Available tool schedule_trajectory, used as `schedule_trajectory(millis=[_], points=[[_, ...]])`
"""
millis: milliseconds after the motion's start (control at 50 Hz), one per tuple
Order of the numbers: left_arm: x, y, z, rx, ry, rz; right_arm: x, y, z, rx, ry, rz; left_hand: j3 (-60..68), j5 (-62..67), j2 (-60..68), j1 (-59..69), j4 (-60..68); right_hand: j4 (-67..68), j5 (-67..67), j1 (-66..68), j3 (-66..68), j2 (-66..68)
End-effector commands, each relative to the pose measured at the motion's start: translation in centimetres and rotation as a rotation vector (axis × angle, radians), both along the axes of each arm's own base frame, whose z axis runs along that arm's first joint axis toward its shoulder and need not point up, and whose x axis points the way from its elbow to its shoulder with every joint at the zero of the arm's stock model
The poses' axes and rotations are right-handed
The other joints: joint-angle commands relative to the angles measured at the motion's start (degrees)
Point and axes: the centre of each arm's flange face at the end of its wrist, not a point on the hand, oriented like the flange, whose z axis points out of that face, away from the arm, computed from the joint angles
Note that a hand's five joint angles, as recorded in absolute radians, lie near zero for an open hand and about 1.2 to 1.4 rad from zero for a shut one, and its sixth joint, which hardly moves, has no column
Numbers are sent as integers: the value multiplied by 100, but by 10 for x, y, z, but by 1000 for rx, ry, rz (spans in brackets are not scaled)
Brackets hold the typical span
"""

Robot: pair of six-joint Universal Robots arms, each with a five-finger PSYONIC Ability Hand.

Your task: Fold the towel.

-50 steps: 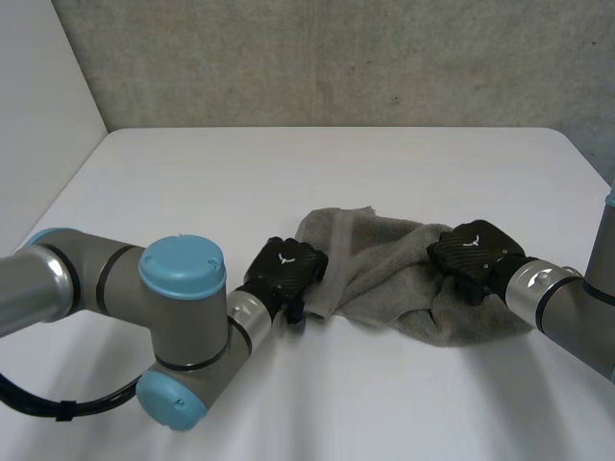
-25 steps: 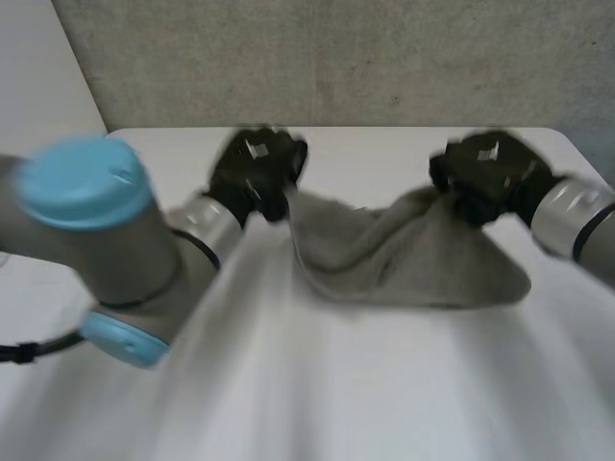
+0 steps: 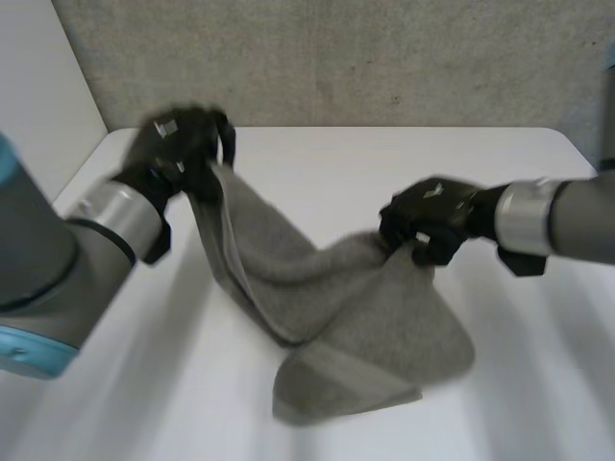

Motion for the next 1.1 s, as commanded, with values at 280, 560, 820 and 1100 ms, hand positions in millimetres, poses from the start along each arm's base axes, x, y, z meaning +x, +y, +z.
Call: schedule_trajectory(millis=[280, 560, 820, 1100], points=[[-10, -64, -22, -3, -2, 66, 51, -64, 15, -790, -175, -81, -851, -1558, -686, -423, -733, 185, 330, 345, 201, 532], [-3, -65, -44, 55, -32, 90, 30, -57, -28, -670, -39, -241, -851, -1558, -686, -423, -733, -6815, -6670, -6655, -6799, -6468], [17, -77, -52, 81, -44, 142, 30, 18, -53, -422, -52, -170, -851, -1558, -686, -423, -733, -6815, -6670, -6655, -6799, -6468], [17, -75, -53, 85, -46, 142, 66, 39, -92, -254, -143, -95, -851, -1558, -686, -423, -733, -5514, -5369, -5355, -5498, -5167]])
